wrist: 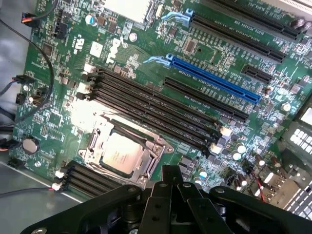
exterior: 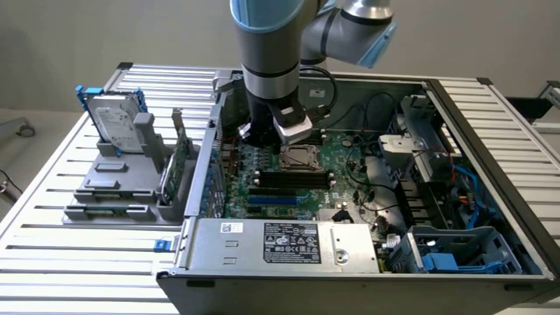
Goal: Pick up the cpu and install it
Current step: 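Install the first cpu locking lever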
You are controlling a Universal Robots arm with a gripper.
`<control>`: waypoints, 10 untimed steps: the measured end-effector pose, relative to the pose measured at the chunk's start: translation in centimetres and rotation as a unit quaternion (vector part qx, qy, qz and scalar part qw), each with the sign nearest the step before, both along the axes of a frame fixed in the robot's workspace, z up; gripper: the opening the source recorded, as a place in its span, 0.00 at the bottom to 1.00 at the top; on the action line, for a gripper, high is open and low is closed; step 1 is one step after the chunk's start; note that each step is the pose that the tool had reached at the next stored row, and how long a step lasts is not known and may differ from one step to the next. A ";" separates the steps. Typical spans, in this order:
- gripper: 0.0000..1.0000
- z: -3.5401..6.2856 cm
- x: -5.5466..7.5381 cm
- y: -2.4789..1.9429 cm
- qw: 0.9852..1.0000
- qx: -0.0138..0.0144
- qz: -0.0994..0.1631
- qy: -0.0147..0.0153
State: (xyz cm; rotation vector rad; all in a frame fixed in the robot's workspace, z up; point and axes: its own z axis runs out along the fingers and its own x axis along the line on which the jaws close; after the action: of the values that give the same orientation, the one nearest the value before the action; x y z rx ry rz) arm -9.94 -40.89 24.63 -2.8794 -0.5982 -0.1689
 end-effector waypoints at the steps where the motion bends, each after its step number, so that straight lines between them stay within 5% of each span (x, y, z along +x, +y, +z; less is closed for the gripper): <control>1: 0.11 0.00 0.1 -0.03 1.000 0.000 0.000 0.000; 10: 0.11 0.49 0.7 -0.48 1.000 -0.001 0.000 0.000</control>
State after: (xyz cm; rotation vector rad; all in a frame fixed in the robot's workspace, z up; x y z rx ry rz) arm -9.22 -41.38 25.12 -2.8808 -0.5986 -0.1686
